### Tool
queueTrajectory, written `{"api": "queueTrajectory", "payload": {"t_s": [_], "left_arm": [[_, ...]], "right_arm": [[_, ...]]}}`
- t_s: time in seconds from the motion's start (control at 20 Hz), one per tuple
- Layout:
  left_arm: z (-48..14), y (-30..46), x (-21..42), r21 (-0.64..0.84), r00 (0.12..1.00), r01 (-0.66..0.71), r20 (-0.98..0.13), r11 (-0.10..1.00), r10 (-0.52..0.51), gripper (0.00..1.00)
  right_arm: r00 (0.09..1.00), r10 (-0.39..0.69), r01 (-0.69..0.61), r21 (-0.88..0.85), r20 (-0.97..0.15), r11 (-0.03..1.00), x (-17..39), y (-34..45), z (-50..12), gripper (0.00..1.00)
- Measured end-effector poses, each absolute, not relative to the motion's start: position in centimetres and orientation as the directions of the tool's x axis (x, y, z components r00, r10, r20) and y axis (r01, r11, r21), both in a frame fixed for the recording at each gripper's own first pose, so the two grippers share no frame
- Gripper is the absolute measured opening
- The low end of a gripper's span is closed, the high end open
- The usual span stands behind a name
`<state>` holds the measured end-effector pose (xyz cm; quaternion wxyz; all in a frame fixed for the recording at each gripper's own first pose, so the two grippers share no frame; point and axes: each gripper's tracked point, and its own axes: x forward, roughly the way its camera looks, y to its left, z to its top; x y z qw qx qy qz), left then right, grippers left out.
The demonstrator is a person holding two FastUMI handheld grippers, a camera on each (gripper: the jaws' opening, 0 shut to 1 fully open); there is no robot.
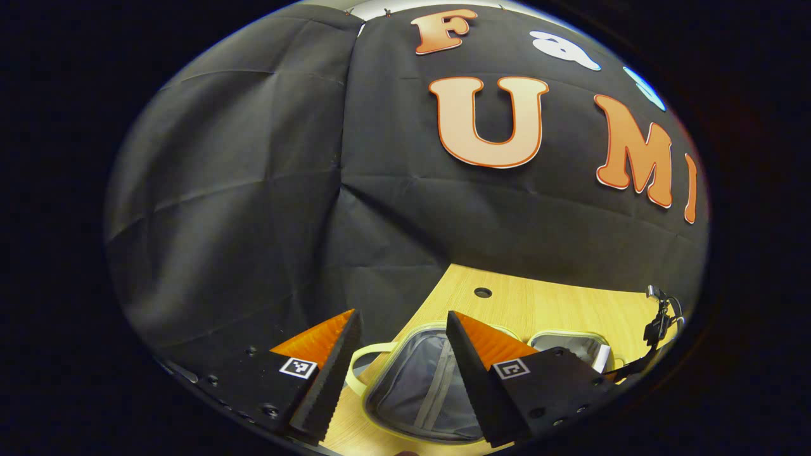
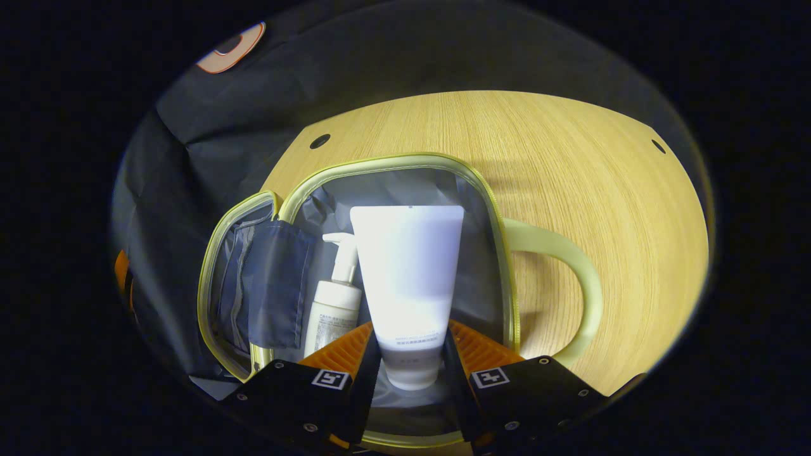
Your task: First open the suitcase, pack the skin care products into it, and then close the suitcase.
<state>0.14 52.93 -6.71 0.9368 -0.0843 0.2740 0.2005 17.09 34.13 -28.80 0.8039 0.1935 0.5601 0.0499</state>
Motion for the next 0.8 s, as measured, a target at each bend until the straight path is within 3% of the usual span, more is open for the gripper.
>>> {"api": "queueTrajectory", "payload": {"t_s": [0.25,0.35,0.4,0.55,0.8], "left_arm": [[-8.3,54.9,-1.1,-0.052,0.741,-0.458,-0.573,0.887,0.350,0.86],[-8.6,56.4,-1.6,-0.052,0.734,-0.477,-0.573,0.877,0.365,0.85],[-8.6,57.0,-1.9,-0.058,0.731,-0.488,-0.572,0.871,0.372,0.86],[-9.1,59.2,-2.1,-0.086,0.722,-0.522,-0.574,0.849,0.386,0.85],[-11.3,61.4,-2.5,-0.110,0.697,-0.547,-0.610,0.830,0.378,0.87]], "right_arm": [[0.400,0.300,0.146,0.383,-0.866,0.912,17.6,34.6,-28.3,0.60],[0.431,0.309,0.167,0.411,-0.848,0.896,18.0,34.6,-27.4,0.64],[0.454,0.302,0.170,0.414,-0.838,0.894,18.3,34.1,-26.8,0.72],[0.569,0.259,0.159,0.414,-0.780,0.896,19.4,31.8,-23.8,0.83],[0.745,0.136,0.156,0.369,-0.653,0.916,20.9,26.1,-17.8,0.91]]}}
